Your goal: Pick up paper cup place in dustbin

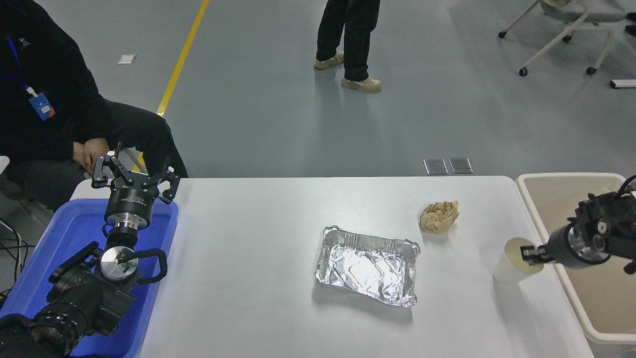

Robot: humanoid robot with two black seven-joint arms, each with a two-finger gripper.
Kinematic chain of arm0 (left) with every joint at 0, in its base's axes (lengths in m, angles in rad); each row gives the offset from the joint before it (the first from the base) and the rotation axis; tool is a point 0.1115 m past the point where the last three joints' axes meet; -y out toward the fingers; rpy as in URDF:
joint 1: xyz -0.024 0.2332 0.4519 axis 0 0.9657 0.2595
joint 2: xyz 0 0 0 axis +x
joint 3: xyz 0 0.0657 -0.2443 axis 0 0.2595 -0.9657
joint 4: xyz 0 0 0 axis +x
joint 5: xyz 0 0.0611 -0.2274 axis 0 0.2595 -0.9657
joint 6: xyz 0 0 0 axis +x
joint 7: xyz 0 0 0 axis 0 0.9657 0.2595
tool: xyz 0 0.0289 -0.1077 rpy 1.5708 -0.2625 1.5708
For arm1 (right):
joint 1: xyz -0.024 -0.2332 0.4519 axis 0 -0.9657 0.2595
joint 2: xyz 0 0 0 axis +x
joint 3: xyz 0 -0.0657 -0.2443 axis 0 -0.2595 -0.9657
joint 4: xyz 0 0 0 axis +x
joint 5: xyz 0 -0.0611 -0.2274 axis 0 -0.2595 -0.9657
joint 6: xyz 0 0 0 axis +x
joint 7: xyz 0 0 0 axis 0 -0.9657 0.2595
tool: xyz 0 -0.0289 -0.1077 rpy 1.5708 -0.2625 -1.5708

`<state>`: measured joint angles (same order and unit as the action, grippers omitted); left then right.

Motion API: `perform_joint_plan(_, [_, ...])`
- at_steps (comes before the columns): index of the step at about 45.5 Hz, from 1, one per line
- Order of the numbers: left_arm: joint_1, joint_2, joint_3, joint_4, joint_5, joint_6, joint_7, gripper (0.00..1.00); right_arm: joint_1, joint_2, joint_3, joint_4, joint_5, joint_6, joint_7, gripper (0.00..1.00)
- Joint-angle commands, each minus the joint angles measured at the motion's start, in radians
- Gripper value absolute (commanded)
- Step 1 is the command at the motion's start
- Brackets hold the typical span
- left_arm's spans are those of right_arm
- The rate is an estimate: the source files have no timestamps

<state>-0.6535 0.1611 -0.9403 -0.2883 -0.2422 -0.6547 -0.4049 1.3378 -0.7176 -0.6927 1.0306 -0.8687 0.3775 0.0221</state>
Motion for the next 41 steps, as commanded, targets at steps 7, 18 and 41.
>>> perform_joint_plan(7, [0.0, 0.0, 0.0, 0.0, 0.001, 0.0, 0.0, 0.99, 0.371, -0.247, -0.007, 0.278, -0.026, 0.202, -0.06, 0.0])
perform_joint_plan(18, [0.0, 0.0, 0.0, 0.0, 0.0, 0.0, 0.0, 0.99, 0.578, -0.371, -0.005, 0.364, -0.032, 0.386, -0.155, 0.0])
perform_joint_plan(41, [0.0, 0.0, 0.0, 0.0, 0.0, 0.0, 0.0, 0.99, 0.825, -0.499, 0.001, 0.396, -0.032, 0.408, -0.317, 0.0])
